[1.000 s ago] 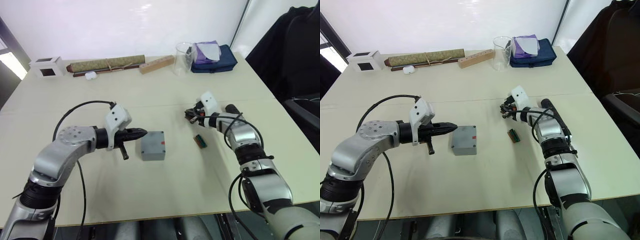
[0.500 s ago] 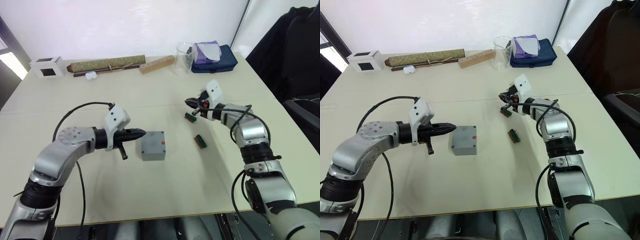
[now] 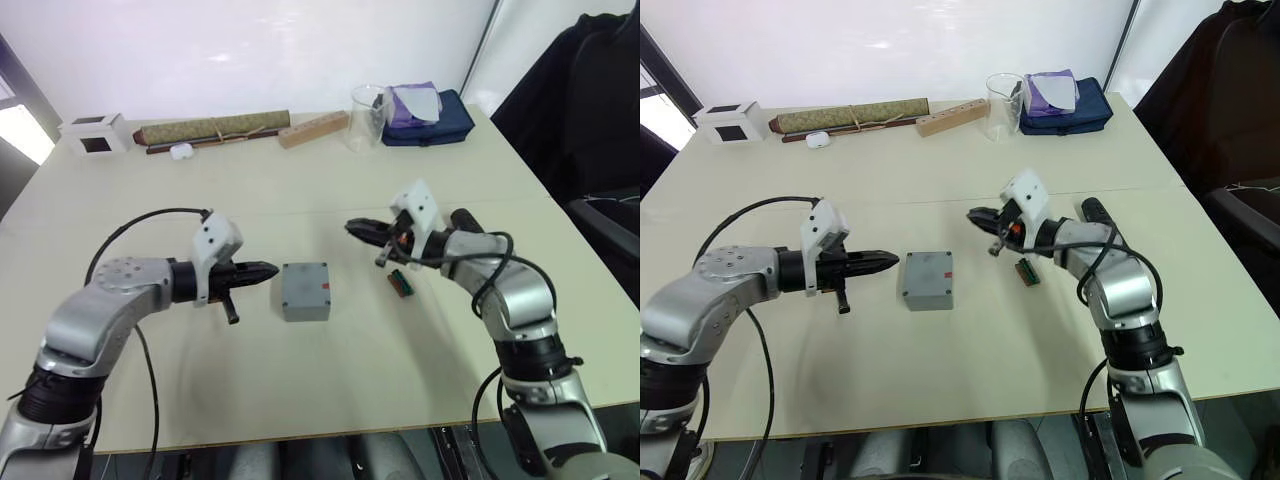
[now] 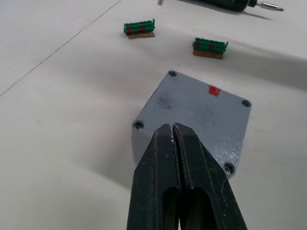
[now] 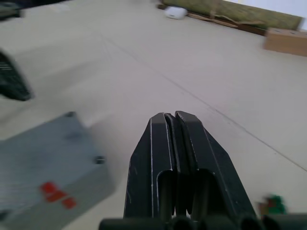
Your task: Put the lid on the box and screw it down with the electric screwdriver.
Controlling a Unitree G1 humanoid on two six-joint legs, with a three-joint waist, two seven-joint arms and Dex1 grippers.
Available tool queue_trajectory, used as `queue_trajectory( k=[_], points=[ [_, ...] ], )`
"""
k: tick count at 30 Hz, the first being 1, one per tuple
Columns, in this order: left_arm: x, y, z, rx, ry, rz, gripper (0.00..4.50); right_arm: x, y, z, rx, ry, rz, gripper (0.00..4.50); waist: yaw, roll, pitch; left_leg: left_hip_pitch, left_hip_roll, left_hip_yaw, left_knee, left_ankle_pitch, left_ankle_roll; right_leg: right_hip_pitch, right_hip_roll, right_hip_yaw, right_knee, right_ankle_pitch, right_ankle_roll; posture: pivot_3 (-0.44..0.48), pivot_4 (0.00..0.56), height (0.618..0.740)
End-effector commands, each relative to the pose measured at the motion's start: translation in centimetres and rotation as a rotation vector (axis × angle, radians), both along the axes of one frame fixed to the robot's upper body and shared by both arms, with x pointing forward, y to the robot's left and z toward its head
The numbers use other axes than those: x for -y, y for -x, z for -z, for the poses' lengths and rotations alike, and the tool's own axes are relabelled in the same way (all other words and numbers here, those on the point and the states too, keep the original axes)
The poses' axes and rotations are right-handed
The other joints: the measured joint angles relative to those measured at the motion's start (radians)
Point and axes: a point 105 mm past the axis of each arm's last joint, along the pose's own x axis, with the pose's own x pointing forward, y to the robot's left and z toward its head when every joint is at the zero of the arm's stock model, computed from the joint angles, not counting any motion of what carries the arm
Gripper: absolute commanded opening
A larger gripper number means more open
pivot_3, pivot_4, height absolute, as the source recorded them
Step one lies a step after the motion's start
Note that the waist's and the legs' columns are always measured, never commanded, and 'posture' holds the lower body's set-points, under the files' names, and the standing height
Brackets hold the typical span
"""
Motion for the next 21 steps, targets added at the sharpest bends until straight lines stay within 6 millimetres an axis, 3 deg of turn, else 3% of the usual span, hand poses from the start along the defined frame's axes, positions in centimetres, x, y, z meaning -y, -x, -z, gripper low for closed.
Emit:
queue_trajectory(
  k=[1, 9, 21],
  points=[
    [-0.4, 0.9, -0.9, -0.013, 0.051, 0.023, 0.0, -2.5, 2.0, -0.4, 0.031, -0.02, -0.104, 0.09, 0.0, 0.0, 0.0, 0.0, 0.0, 0.0, 0.0, 0.0, 0.0, 0.0, 0.0, 0.0, 0.0, 0.0, 0.0, 0.0, 0.15, 0.74],
    [-0.6, 0.9, -1.2, -0.016, 0.115, -0.009, 0.0, -2.9, 1.8, 1.7, -0.009, 0.035, -0.098, 0.09, 0.003, 0.0, 0.0, 0.0, 0.0, 0.0, 0.001, 0.0, 0.0, 0.0, -0.001, 0.0, 0.0, 0.0, 0.0, 0.0, 0.15, 0.74],
    [-0.4, 0.7, -1.1, -0.02, 0.117, -0.013, 0.0, -2.1, 0.7, 2.0, -0.007, 0.05, -0.053, 0.09, 0.002, 0.0, 0.0, 0.0, 0.0, 0.0, 0.0, 0.0, 0.0, 0.0, 0.0, 0.0, 0.0, 0.0, 0.0, 0.0, 0.15, 0.74]
  ],
)
